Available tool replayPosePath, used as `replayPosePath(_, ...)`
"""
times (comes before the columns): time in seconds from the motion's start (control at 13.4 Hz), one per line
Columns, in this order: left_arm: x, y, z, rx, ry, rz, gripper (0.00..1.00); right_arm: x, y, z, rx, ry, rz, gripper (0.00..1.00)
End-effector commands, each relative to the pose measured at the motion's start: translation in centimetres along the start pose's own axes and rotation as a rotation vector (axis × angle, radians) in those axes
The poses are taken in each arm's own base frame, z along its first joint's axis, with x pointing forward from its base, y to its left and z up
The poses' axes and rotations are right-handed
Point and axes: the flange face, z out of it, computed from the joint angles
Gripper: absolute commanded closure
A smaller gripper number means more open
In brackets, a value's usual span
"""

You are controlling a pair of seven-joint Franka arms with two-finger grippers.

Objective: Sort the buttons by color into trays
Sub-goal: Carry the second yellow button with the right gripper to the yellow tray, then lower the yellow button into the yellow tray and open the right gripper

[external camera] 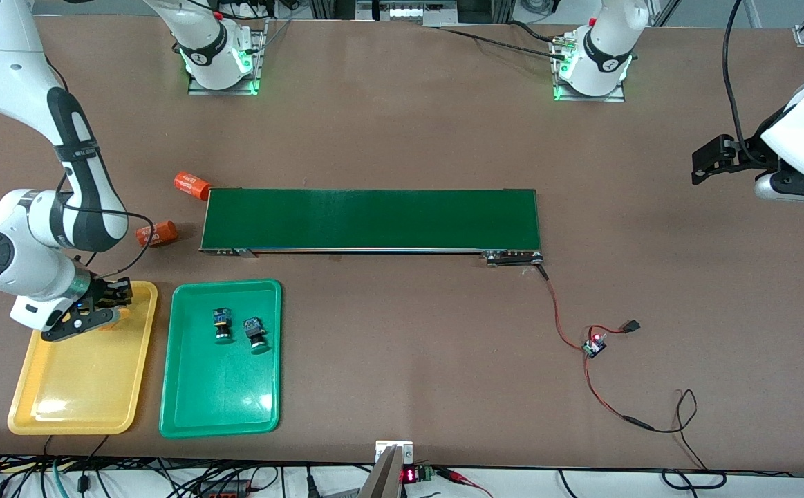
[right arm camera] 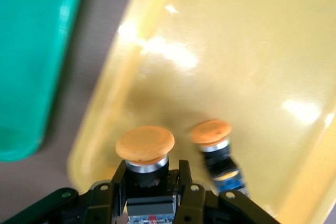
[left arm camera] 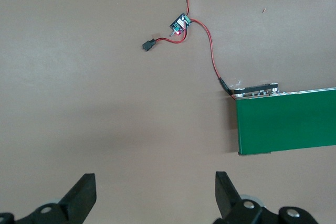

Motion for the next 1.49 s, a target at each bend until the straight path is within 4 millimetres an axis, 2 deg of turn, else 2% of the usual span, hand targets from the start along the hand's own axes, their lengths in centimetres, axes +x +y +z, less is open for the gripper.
replayPosePath(0.0,-0.2,-0.4,-0.7,-0.017,-0.004,0.014,0.00,-0.1,2.1,0.9,-0.041,0.037,-0.050,0.92)
replayPosePath(0.22,-0.2,-0.4,-0.7,-0.017,-0.006,0.012,0.00,-0.1,1.9,1.7,-0.036,0.035,-0.044,0.87)
replayPosePath(0.3,-0.2,-0.4,-0.7,-0.017,-0.006,0.014,0.00,-0.2,1.9,1.9,-0.035,0.032,-0.040,0.77)
replayPosePath(0.37,-0.1,-0.4,-0.6,-0.017,-0.007,0.014,0.00,-0.1,1.7,2.1,-0.031,0.031,-0.037,0.73)
replayPosePath(0.45,-0.2,-0.4,-0.7,-0.017,-0.004,0.014,0.00,0.0,1.5,2.2,-0.028,0.031,-0.035,0.56)
replayPosePath(0.52,-0.2,-0.4,-0.7,-0.018,-0.005,0.012,0.00,0.0,1.5,2.2,-0.026,0.032,-0.031,0.33)
replayPosePath(0.6,-0.1,-0.4,-0.6,-0.018,-0.007,0.014,0.00,0.0,1.5,2.2,-0.025,0.033,-0.029,0.00)
replayPosePath(0.89,-0.1,-0.4,-0.6,-0.017,-0.007,0.014,0.00,0.1,1.6,1.5,-0.027,0.040,-0.027,0.00)
replayPosePath(1.12,-0.1,-0.4,-0.6,-0.018,-0.005,0.012,0.00,0.3,1.1,-1.0,-0.020,0.022,-0.037,0.00)
replayPosePath(1.27,-0.2,-0.4,-0.7,-0.018,-0.005,0.014,0.00,0.4,0.2,-5.0,0.049,0.012,0.006,0.00)
replayPosePath(1.42,-0.2,-0.4,-0.7,-0.018,-0.005,0.014,0.00,0.7,-1.8,-10.4,0.086,-0.006,-0.002,0.00)
